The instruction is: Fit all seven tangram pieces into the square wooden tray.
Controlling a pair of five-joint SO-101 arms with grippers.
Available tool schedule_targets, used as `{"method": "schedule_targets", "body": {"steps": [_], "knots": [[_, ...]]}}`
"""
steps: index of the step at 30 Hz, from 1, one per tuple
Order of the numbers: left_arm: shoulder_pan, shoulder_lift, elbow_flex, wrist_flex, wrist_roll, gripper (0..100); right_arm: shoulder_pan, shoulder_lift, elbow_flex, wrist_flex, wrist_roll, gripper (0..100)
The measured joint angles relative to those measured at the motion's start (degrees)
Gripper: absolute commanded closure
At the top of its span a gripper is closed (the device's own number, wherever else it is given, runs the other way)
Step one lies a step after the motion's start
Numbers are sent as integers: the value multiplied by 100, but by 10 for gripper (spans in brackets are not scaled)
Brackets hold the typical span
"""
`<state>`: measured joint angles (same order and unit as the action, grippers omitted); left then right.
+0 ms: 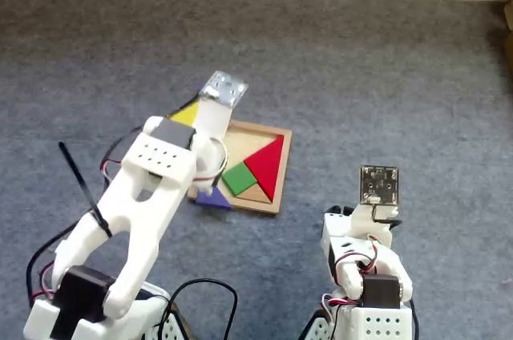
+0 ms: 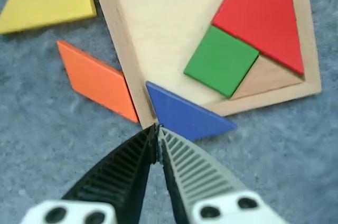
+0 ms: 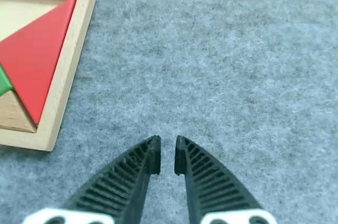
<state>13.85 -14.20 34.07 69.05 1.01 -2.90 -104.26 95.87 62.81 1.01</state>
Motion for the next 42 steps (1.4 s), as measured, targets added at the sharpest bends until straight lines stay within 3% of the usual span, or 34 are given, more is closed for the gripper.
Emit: {"method": "schedule_targets", "body": {"steps": [8,14,25,29,35,42], "knots": [[387,-9,1284,-905,0,970,0,0,0,0,0,933],[527,-70,1398,-1363,0,970,0,0,0,0,0,933],[519,-70,1336,-1451,0,970,0,0,0,0,0,933],[527,-70,870,-1037,255,970,0,0,0,0,0,933],[1029,-70,642,-888,369,970,0,0,0,0,0,933],[932,-70,1081,-1459,369,966,0,0,0,0,0,933]]}}
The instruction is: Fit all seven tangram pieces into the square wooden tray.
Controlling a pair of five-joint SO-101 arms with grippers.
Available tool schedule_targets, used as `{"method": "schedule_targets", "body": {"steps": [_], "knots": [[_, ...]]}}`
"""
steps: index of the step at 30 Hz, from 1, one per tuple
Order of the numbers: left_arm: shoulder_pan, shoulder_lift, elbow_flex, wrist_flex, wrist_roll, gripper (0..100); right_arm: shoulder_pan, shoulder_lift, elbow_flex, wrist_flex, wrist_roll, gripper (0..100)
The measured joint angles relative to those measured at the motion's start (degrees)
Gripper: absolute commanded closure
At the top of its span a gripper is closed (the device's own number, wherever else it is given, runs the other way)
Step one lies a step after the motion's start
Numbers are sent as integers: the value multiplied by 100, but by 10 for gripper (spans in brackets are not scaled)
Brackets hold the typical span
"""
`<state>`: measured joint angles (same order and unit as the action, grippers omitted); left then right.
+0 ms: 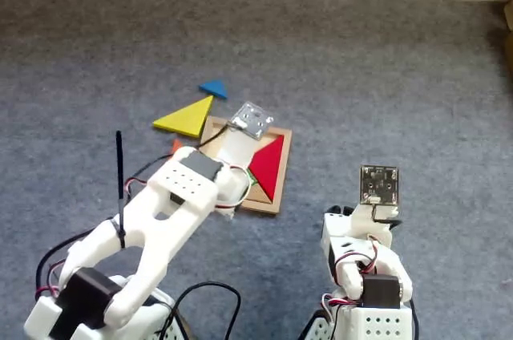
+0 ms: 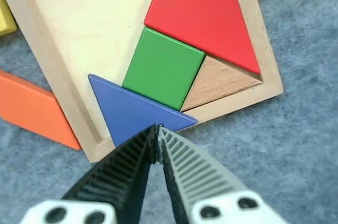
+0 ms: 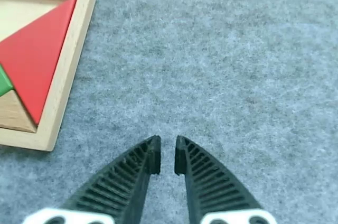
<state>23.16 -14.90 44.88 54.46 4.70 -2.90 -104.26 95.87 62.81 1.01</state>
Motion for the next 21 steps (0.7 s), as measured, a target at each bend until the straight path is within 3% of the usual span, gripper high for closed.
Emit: {"method": "schedule_targets", "body": {"steps": [21], "knots": [[-501,985,-571,-176,-9,970,0,0,0,0,0,933]]}}
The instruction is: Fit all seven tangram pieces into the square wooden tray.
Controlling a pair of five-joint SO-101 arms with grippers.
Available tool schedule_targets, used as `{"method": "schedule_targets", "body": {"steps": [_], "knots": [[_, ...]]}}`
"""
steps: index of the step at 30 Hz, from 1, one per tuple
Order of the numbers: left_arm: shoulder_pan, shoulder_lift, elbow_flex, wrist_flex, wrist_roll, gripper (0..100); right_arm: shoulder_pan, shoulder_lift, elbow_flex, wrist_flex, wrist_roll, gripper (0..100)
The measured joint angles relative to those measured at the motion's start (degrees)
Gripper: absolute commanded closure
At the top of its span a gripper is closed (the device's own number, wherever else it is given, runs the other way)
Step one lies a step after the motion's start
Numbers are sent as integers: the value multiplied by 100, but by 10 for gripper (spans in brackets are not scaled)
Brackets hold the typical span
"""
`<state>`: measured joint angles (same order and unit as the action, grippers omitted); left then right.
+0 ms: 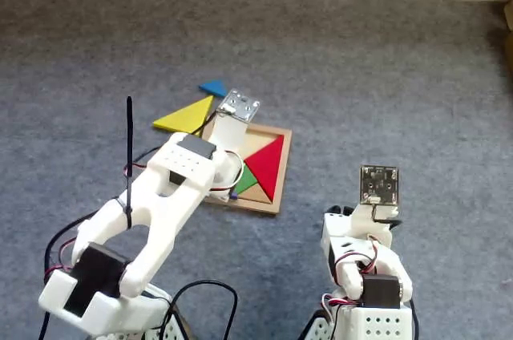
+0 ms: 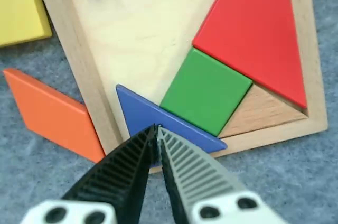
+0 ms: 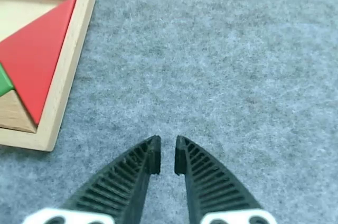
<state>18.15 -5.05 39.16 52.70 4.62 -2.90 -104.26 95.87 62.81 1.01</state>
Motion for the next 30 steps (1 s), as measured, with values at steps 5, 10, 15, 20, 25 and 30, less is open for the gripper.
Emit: {"method": "schedule_targets", "body": {"steps": [5,10,15,20,25,30], "knots": [[18,-158,9,26,0,970,0,0,0,0,0,933],[18,-484,-70,466,70,970,0,0,0,0,0,933],[589,-774,-185,853,193,970,0,0,0,0,0,933],[677,-466,-149,659,290,970,0,0,0,0,0,933],[378,422,-308,422,290,970,0,0,0,0,0,933],[211,501,-422,475,316,970,0,0,0,0,0,933]]}}
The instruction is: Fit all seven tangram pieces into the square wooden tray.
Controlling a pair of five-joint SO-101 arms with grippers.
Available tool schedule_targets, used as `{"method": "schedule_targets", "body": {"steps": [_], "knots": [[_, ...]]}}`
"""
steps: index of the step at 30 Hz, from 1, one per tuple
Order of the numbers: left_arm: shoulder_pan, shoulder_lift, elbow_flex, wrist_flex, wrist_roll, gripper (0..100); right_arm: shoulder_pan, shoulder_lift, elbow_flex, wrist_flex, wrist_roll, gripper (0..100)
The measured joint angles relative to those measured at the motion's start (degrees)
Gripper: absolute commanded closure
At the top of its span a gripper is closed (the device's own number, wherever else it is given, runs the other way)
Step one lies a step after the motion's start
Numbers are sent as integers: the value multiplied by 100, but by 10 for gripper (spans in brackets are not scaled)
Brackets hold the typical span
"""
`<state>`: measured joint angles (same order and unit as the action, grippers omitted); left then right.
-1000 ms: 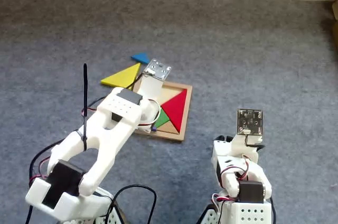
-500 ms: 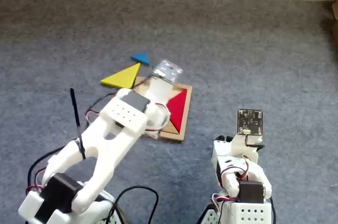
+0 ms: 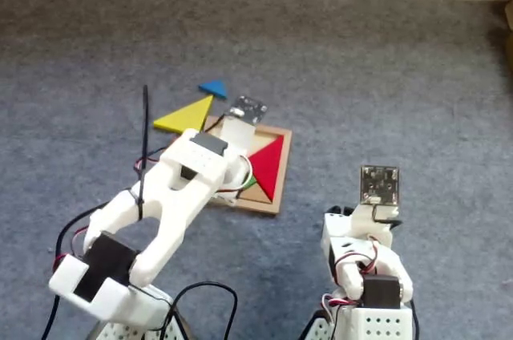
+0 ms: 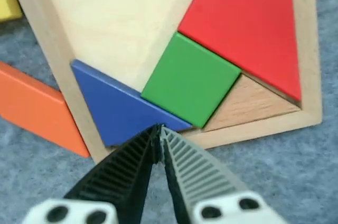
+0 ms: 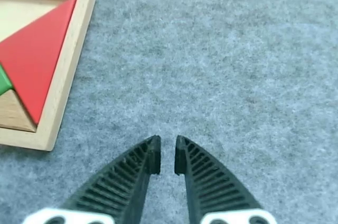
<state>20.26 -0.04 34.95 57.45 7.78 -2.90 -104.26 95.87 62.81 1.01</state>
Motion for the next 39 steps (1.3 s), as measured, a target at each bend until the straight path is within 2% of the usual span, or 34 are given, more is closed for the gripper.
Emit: {"method": "schedule_targets", "body": {"steps": [4,10,15,17,23,29,34,39], "knots": [[18,-185,0,53,26,970,0,0,0,0,0,933],[114,-1187,-9,396,26,966,0,0,0,0,0,933],[-396,-1600,-396,730,-97,964,0,0,0,0,0,933],[-659,-1626,-563,853,-255,933,0,0,0,0,0,933],[-1389,-1635,-809,1125,-598,705,0,0,0,0,0,933],[-1969,-1635,-809,1160,-615,702,0,0,0,0,0,933],[-2347,-1011,-1442,1160,-738,702,0,0,0,0,0,933],[-2338,229,-2602,1574,-1705,701,0,0,0,0,0,933]]}}
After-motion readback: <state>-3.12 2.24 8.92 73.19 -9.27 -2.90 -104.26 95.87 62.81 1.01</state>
